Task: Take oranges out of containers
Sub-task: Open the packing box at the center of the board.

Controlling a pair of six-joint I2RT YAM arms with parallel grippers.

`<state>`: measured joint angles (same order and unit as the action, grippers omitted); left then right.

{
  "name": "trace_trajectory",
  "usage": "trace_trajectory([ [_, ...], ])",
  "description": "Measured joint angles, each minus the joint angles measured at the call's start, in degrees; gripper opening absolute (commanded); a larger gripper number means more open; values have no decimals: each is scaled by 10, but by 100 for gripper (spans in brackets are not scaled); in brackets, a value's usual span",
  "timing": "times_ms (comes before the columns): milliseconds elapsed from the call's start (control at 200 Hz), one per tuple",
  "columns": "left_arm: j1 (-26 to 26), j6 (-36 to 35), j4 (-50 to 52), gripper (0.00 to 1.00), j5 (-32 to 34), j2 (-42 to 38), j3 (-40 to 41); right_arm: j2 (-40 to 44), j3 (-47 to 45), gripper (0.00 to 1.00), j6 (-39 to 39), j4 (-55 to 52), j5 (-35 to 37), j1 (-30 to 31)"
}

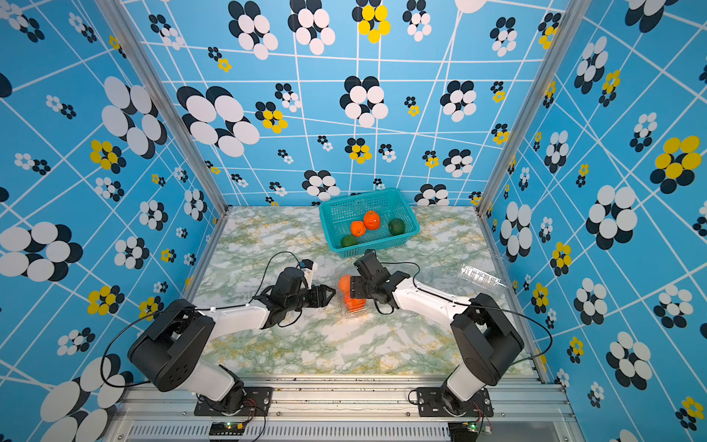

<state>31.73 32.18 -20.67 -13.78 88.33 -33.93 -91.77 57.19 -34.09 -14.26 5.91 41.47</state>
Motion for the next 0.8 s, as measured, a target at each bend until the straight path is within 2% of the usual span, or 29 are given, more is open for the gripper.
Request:
trace_trajectory([
  [535, -2, 3, 21, 65, -41, 50, -38, -4, 4, 76, 5, -2, 12, 0],
  [755, -2, 12, 22, 44, -60, 53, -44, -5, 7, 76, 9, -7, 13, 0],
  [765, -2, 12, 22, 40, -62, 53, -44, -5, 7, 76, 9, -7, 13, 0],
  [800, -2, 14, 21, 37, -64, 53, -45, -5, 8, 76, 9, -10, 13, 0],
])
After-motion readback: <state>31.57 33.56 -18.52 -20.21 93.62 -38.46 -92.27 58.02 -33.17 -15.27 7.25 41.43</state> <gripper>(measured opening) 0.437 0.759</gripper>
